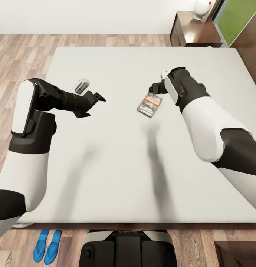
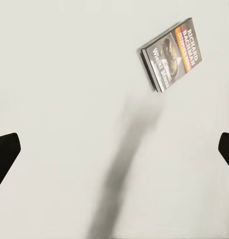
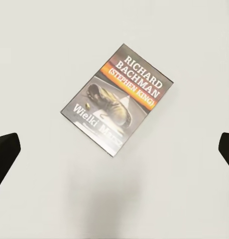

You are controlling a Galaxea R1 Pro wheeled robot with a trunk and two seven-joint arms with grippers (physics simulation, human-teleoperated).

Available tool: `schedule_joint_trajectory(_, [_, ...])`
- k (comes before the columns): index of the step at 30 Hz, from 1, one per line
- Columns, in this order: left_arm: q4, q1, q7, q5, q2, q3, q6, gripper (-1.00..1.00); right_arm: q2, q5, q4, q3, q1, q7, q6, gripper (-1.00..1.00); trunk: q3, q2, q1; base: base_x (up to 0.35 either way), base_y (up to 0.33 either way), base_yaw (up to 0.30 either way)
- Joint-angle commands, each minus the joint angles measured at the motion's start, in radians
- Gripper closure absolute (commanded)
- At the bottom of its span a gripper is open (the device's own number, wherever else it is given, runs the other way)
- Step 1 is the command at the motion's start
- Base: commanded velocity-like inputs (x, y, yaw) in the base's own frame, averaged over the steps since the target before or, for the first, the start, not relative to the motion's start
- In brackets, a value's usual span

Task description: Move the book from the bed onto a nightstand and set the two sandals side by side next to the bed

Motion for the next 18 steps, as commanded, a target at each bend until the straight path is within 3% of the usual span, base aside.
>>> schedule_joint_trajectory(1, [0.007,-0.012,0.010,0.012,-0.001,-0.001,0.008,-1.00,0.001,0.006,0.000,-0.008,-0.014,-0.001,-0.002,-1.00,-0.006,-0.008,0.004,0.000,0.000,0.000])
schedule_joint_trajectory(8, [0.033,-0.039,0.014,0.034,-0.005,-0.002,0.008,-1.00,0.002,0.006,0.014,-0.009,-0.071,-0.004,-0.038,-1.00,-0.038,-0.057,0.031,0.000,0.000,0.000])
schedule_joint_trajectory(18, [0.042,-0.047,0.015,0.043,-0.006,-0.003,0.007,-1.00,0.002,0.006,0.023,-0.010,-0.092,-0.006,-0.080,-1.00,-0.085,-0.127,0.069,0.000,0.000,0.000])
